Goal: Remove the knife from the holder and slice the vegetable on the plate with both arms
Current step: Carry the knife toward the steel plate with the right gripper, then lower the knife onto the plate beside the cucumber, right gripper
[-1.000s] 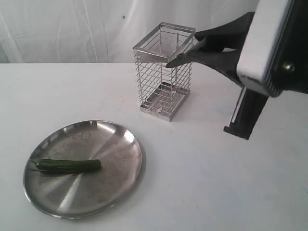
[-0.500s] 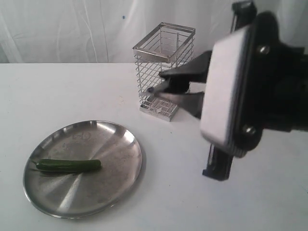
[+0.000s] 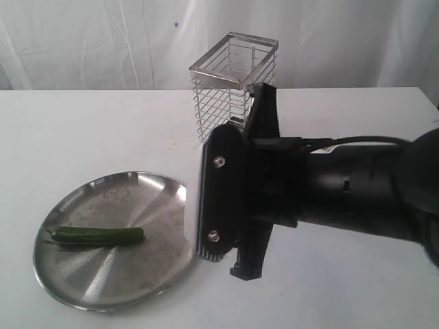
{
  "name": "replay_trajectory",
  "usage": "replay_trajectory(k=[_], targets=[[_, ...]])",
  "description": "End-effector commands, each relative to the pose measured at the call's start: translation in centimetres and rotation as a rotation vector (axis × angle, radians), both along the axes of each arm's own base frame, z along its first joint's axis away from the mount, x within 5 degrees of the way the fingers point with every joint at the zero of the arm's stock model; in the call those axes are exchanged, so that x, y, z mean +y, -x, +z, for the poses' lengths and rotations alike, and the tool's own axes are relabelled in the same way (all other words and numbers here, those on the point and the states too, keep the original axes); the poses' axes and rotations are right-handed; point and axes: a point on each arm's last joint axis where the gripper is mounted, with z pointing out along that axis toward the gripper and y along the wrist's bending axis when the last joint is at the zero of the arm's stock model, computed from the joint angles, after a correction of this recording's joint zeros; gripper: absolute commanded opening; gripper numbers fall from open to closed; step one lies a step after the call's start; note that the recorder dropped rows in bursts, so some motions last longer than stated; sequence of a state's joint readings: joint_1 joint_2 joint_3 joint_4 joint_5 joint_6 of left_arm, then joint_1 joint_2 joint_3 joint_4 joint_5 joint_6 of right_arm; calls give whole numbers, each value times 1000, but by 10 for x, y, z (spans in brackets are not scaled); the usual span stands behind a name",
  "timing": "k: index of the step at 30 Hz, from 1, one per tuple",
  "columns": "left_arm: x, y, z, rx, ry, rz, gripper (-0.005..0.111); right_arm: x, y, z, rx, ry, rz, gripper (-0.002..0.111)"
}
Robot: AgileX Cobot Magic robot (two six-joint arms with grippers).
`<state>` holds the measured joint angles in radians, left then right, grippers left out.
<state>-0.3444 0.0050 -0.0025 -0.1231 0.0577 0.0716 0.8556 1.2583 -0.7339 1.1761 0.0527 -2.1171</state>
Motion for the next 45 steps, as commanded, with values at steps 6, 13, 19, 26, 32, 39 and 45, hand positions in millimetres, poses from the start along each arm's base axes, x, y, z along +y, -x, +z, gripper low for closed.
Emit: replay_trajectory(k=[6, 13, 19, 26, 32, 39, 45], targets=[[0, 0, 0, -4, 8, 6, 0, 35, -1, -36, -54, 165, 71, 0], [0, 0, 0, -4, 8, 6, 0, 55, 1, -51, -90, 225, 109, 0], [0, 0, 0, -4, 8, 6, 0, 70, 7, -71, -116, 294, 162, 0], [0, 0, 0, -4, 8, 6, 0, 84, 17, -108, -91, 405, 255, 0], [0, 0, 0, -4, 8, 6, 0, 85, 22, -120, 76, 369, 211, 0], [0, 0, 0, -4, 8, 6, 0, 85, 28, -123, 480, 152, -53, 0], [0, 0, 0, -4, 8, 6, 0, 85, 37, -126, 604, 154, -47, 0]])
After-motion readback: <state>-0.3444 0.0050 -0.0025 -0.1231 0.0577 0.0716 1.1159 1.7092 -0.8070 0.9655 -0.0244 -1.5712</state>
